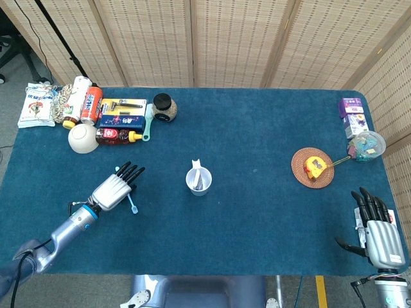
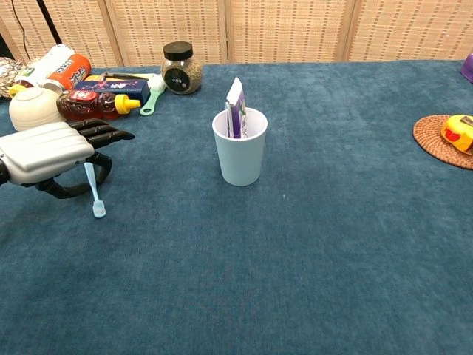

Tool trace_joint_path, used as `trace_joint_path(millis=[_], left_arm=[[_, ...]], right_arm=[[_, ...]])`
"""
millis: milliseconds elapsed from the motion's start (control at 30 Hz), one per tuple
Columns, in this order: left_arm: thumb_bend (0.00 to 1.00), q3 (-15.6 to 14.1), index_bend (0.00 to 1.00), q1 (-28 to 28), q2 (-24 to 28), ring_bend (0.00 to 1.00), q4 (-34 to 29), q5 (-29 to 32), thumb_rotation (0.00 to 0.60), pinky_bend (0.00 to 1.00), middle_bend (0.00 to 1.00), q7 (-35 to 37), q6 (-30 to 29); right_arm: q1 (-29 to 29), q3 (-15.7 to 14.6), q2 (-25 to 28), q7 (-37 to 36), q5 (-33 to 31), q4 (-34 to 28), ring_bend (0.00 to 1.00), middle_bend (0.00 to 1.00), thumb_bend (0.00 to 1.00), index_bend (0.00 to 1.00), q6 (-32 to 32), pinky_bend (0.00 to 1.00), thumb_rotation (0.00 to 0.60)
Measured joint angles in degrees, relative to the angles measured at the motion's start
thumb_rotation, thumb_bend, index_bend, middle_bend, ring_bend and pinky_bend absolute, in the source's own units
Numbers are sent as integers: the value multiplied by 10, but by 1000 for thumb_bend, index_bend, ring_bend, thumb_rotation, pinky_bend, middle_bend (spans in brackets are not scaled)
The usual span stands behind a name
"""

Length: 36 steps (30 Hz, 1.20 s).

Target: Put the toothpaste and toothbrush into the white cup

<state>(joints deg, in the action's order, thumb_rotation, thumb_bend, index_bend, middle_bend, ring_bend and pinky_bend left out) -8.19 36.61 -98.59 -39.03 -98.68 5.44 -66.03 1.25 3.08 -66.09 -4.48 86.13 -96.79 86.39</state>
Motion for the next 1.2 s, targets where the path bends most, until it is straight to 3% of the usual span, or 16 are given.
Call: trace_joint_path(millis=[700, 1200], left_arm=[[446, 27, 626, 2, 38, 0, -67, 10, 600, 0, 0, 4, -41], [445, 78, 646, 7, 94, 0, -213, 35, 600, 0, 0, 76, -87]], right_arm=[[0, -1, 1, -1, 2, -1, 0, 0, 0, 0, 1, 31, 600], [1, -3, -1, 3, 3, -2, 0, 0, 0, 0, -2, 31, 600]])
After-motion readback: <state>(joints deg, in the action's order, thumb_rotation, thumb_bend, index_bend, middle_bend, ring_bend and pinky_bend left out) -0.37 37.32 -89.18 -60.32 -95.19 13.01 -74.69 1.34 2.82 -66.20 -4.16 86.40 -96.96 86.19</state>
